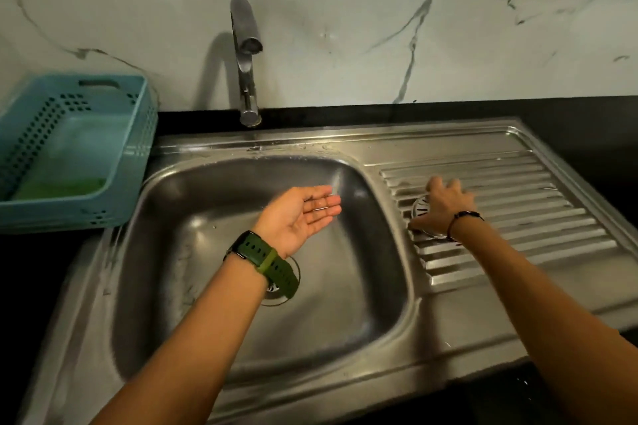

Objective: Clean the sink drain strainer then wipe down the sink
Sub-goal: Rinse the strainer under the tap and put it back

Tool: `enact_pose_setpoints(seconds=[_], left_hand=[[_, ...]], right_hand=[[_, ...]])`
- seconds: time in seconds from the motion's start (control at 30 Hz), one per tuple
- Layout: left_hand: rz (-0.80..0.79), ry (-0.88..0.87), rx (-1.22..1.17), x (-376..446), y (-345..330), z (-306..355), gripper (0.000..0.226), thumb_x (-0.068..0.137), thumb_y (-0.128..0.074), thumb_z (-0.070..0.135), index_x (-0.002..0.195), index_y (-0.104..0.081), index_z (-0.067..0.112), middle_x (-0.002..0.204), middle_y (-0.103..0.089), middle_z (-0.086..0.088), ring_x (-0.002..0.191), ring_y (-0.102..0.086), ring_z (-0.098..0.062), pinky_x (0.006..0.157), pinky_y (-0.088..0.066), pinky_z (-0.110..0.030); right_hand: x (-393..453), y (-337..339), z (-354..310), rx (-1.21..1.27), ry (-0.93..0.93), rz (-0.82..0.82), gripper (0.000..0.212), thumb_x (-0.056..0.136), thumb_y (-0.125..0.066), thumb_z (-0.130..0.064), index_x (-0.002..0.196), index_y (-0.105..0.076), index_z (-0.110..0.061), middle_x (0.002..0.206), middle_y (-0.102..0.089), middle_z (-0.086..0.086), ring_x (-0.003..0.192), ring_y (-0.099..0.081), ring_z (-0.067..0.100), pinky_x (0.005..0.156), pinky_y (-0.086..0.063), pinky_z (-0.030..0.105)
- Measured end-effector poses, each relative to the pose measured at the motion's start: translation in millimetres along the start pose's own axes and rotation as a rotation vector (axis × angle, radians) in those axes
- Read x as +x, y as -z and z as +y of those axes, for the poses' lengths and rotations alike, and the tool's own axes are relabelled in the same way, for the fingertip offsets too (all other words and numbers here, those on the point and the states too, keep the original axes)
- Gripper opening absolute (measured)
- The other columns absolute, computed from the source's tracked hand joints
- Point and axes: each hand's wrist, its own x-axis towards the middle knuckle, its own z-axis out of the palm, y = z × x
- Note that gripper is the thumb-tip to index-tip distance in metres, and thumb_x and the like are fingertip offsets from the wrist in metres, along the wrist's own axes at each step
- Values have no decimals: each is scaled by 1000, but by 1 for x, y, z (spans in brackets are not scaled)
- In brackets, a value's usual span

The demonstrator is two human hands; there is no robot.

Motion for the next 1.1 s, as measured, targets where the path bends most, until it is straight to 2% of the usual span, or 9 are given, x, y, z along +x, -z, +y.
enact_pose_setpoints(seconds=[0.23,0.37,0.5,0.63,0.73,0.8,0.87,0.97,1.1], left_hand=[[22,53,-44,8,23,3,26,90,-47,12,112,-58,5,94,-66,-9,88,-63,-20,83,-47,-29],[34,71,-57,13,32,3,25,90,-48,15,112,-58,8,93,-65,-7,87,-62,-21,79,-49,-33],[2,167,-117,16,33,11,32,94,-42,31,106,-57,6,99,-64,-15,89,-63,-28,73,-51,-39],[9,52,-262,18,51,38,37,93,-38,41,90,-63,14,78,-71,-8,71,-68,-20,65,-55,-33],[105,-32,-276,11,73,56,24,92,-43,25,82,-60,11,59,-69,-3,53,-67,-13,47,-53,-21],[173,-75,-270,9,86,60,19,93,-43,16,95,-59,5,69,-70,-8,57,-68,-16,46,-54,-21],[215,-77,-254,8,93,59,20,94,-42,12,103,-55,2,81,-67,-14,58,-69,-18,47,-55,-22],[257,-45,-226,9,95,57,18,95,-42,13,100,-53,1,85,-66,-21,53,-70,-19,44,-54,-20],[305,-24,-244,12,94,56,14,94,-44,14,93,-51,2,84,-64,-22,51,-69,-23,43,-54,-21]], right_hand=[[15,8,-5,-233,30,-98,76,72,-61,-62,127,-43,-13,129,-48,16,119,-45,30,103,-37,41],[16,21,-37,-33,109,-31,74,68,-69,-53,125,-43,-13,123,-51,16,114,-47,31,98,-37,37],[7,35,-118,419,477,190,68,59,-79,-30,117,-49,-11,110,-49,13,101,-46,27,82,-40,30],[-8,51,-189,437,843,356,52,62,-72,-17,108,-52,-6,104,-47,12,96,-44,22,76,-34,24],[-10,55,-207,381,1023,303,48,66,-69,-15,110,-53,-5,106,-49,14,97,-45,24,76,-38,24],[-7,56,-214,501,1074,206,46,70,-68,-18,113,-53,-6,108,-51,12,100,-45,20,81,-41,26],[3,60,-223,698,981,228,38,78,-65,-19,112,-55,-8,109,-54,9,100,-47,17,83,-43,27],[36,69,-246,842,625,331,25,89,-57,-26,104,-59,-6,102,-62,11,88,-55,19,74,-46,30],[82,75,-277,711,313,94,48,91,-46,-47,106,-54,-2,105,-64,18,94,-60,33,65,-37,32]])
